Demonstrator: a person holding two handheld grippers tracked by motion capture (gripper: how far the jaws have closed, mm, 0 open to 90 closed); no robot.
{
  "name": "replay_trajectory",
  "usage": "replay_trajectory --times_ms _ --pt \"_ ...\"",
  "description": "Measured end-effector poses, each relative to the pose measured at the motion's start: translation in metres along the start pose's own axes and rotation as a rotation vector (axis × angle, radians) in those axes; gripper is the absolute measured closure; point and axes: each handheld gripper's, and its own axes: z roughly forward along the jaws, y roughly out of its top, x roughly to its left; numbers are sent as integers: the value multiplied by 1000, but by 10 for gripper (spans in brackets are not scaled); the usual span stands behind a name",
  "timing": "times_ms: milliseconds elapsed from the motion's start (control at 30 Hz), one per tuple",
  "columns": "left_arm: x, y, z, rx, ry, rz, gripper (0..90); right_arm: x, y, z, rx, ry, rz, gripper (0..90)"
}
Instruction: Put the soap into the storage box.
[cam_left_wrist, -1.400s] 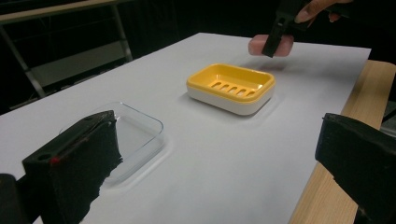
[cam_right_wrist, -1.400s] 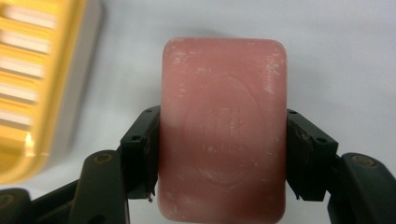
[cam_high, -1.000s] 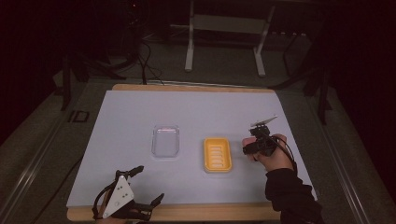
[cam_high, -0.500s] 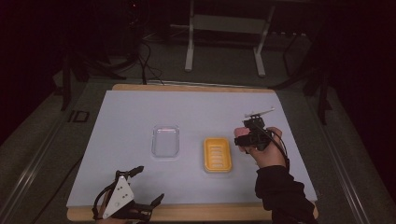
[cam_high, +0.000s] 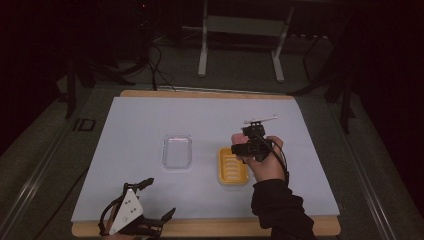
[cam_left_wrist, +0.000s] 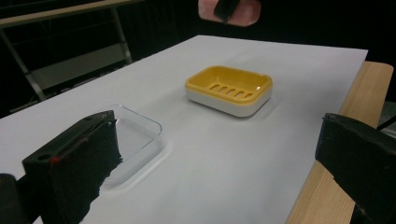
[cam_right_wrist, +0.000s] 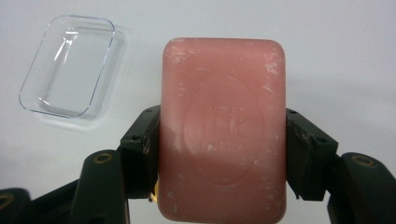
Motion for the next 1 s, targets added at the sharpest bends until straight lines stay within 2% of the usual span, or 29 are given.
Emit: replay_trajectory --times_ms 133,267,367,1000 --pt "0 0 0 -6 -1 4 3 5 -5 12 12 7 14 375" --pt "-1 0 0 -17 -4 12 3 6 -10 21 10 -18 27 375" --pt "-1 0 0 -12 -4 12 3 6 -13 28 21 -17 40 375" --pt "-2 0 -1 -11 -12 17 3 8 -28 68 104 -35 36 375"
